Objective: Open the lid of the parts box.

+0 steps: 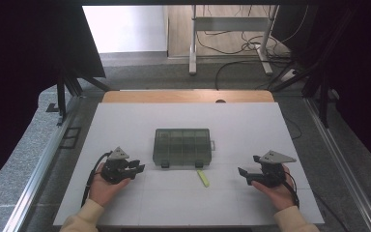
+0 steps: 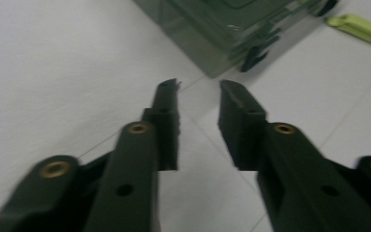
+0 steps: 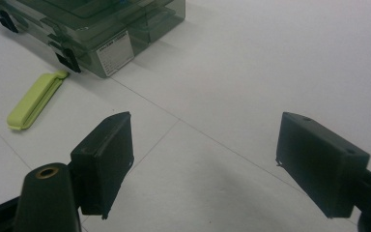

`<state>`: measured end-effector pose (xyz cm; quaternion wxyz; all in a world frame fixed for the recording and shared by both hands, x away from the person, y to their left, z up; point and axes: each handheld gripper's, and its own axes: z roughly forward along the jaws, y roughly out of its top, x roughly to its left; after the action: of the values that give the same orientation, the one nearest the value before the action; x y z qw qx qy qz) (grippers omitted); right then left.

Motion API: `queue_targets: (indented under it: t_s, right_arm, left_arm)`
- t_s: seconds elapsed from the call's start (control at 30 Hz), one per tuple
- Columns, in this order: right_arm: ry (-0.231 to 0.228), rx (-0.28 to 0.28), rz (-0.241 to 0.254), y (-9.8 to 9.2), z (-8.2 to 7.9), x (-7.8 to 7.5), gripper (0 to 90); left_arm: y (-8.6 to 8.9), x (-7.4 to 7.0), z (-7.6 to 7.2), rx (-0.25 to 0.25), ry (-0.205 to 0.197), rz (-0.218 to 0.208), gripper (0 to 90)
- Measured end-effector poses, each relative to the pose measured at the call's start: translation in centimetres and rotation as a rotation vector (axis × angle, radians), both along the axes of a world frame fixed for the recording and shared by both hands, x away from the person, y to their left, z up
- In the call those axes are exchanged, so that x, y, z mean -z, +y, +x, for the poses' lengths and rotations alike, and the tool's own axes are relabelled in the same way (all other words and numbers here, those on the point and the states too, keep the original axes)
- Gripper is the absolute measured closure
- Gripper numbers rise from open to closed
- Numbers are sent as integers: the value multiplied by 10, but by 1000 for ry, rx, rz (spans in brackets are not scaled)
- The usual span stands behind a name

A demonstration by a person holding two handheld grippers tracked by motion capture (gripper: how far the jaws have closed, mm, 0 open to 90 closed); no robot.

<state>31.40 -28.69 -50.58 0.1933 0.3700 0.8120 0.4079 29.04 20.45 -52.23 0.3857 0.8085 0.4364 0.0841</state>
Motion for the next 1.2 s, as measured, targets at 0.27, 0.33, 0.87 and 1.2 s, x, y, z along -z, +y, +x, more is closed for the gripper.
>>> queue_targets:
  t_s: [0.27,0.33,0.87,1.2]
  right_arm:
    - [1,6,-5,0,0,1,208]
    - [2,10,-6,0,0,1,208]
    - [1,23,-9,-2,0,0,209]
    - [0,26,-15,-2,1,1,209]
  left_arm:
    - [-3,-3,6,45,12,-19,900]
    - [-4,-3,7,48,12,-25,900]
    - [-15,2,19,63,28,-1,900]
    - [-19,3,22,73,31,16,900]
